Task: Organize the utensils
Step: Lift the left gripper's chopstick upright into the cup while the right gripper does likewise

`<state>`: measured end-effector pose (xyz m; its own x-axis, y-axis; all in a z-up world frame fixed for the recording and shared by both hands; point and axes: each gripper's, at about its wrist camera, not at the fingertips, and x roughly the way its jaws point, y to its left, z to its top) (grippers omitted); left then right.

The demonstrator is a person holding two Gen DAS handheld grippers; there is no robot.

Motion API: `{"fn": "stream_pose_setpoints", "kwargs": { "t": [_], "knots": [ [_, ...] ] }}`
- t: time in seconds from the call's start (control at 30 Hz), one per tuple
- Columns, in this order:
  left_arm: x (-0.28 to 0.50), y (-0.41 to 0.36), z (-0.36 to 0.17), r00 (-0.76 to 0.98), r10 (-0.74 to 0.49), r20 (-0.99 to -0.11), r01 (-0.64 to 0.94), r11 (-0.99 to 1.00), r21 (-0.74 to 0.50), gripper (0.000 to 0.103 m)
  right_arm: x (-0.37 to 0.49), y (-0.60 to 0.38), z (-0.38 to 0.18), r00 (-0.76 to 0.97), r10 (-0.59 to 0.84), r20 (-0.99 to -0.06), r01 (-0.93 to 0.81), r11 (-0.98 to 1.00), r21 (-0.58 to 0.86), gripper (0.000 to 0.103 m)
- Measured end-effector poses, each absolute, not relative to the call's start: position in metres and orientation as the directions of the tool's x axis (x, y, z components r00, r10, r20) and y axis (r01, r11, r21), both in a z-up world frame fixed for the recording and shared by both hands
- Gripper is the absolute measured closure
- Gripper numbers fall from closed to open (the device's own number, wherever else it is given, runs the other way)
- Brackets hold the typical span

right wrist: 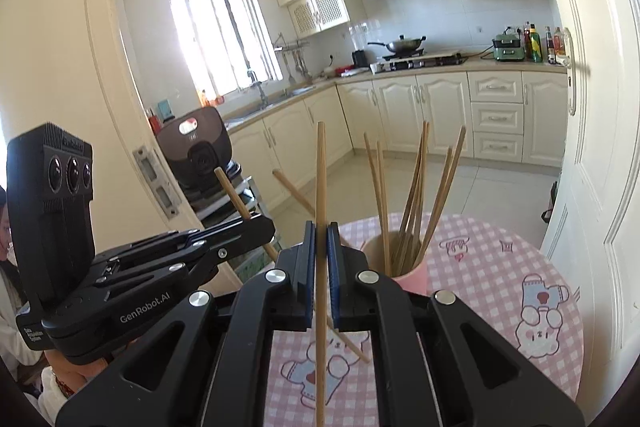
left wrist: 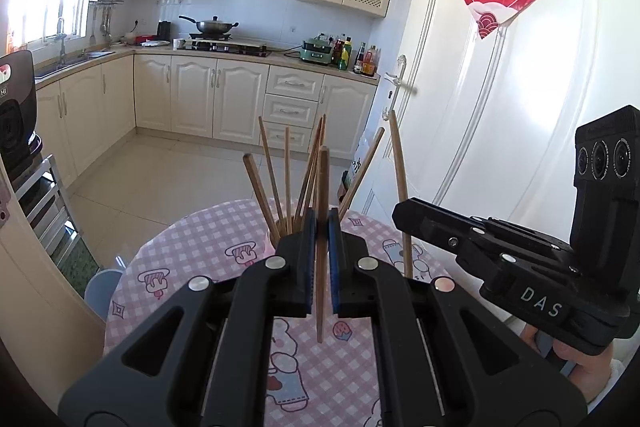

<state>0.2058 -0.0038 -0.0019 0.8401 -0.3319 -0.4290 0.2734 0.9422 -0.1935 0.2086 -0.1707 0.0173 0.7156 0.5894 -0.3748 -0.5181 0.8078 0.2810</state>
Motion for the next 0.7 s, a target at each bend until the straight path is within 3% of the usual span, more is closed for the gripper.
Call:
{"fn": "stream_pose_setpoints", "kwargs": {
  "t": [0.7],
  "knots": [
    [0.239,0.003,0.021,0.943,-0.233,-0.239,0.193,0.965,-0.179,0.097,0.25,-0.179,0.029,0.839,0.5,-0.215,-0.444,0.857,0.263,0.098]
  ]
}}
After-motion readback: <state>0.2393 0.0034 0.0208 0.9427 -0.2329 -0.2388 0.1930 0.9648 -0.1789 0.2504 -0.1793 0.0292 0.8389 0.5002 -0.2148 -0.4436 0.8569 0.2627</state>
